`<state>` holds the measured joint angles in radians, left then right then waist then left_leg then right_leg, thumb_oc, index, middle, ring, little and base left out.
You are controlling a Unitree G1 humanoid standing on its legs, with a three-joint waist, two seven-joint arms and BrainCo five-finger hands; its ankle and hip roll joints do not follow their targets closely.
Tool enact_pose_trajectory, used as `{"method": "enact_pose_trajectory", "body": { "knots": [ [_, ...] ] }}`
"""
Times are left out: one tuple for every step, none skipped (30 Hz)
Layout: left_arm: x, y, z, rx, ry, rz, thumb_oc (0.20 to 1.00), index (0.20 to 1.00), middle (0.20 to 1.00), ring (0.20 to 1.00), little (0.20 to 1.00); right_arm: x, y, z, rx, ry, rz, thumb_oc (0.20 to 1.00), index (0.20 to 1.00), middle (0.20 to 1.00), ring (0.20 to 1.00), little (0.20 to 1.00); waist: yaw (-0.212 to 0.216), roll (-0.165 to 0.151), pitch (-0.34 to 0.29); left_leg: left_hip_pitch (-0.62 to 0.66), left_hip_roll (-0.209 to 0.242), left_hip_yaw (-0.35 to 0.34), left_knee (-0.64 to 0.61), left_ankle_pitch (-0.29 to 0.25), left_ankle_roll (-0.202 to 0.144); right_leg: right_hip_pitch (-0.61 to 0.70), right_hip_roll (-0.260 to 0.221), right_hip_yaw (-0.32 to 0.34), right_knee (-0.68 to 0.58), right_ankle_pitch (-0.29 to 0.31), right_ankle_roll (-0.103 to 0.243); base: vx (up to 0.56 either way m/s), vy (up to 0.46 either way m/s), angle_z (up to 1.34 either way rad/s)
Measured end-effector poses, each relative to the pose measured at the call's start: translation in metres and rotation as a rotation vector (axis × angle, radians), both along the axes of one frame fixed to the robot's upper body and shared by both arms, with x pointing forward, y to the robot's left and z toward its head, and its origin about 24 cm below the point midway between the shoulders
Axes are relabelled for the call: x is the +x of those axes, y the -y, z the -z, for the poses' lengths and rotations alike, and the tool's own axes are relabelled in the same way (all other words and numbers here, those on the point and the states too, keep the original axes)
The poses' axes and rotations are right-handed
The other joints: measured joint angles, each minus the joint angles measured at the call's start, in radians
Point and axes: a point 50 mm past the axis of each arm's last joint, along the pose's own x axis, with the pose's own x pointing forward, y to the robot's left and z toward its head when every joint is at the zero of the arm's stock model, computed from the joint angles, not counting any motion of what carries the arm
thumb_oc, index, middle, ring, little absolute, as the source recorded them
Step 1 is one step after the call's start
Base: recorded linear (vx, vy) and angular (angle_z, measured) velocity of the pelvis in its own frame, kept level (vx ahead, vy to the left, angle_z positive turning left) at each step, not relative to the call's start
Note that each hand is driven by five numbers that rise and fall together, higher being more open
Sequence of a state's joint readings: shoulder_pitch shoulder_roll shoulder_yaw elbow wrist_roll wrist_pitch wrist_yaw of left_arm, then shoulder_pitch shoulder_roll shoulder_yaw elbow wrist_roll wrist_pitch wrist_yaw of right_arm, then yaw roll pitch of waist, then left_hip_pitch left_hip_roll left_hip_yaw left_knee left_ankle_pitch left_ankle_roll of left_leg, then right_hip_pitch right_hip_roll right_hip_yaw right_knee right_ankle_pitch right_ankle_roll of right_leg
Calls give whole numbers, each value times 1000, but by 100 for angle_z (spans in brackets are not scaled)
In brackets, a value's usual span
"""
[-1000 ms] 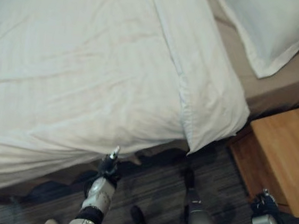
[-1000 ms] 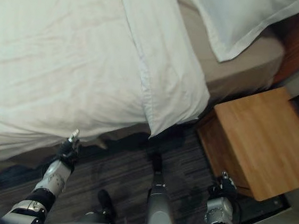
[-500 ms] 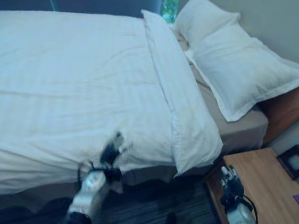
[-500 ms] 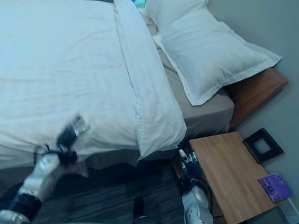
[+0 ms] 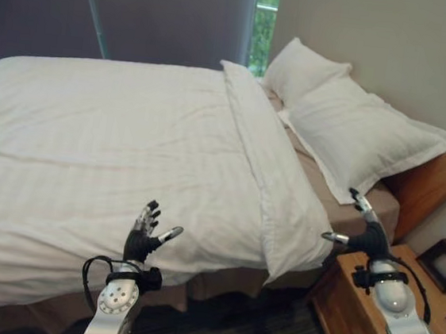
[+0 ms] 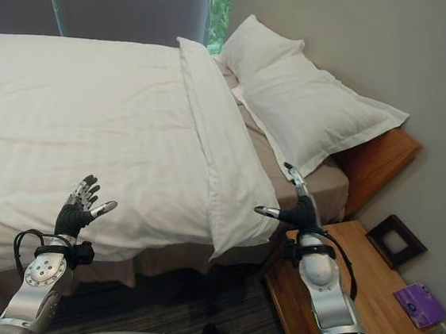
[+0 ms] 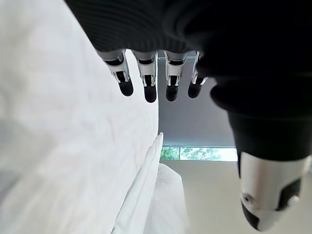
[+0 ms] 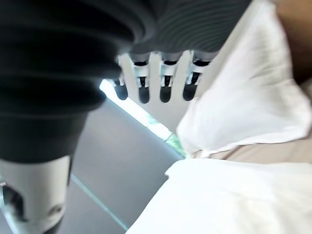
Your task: Making the bed.
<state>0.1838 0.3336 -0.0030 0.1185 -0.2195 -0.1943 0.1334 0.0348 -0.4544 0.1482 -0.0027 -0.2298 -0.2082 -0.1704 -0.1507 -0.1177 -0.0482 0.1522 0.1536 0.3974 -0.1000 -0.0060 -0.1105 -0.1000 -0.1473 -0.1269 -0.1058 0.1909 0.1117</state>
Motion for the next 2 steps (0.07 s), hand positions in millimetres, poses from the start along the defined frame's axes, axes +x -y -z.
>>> {"method": "enact_pose_trajectory", "body": {
  "knots": [
    [0,0,-1,8,2,3,1000,1000,1000,1000,1000,-1,-5,3,-10,-11,-20,1000,1000,1000,1000,1000,0,3,4,0,0,0,0,0,1,0,-1,0,0,-5,7,-8,-10,-4],
    [1,1,-2,9,6,5,1000,1000,1000,1000,1000,-3,-8,6,-9,-23,-31,1000,1000,1000,1000,1000,0,6,8,-1,0,0,0,1,2,0,-3,-1,0,-12,16,-8,-11,-4]
  ]
}}
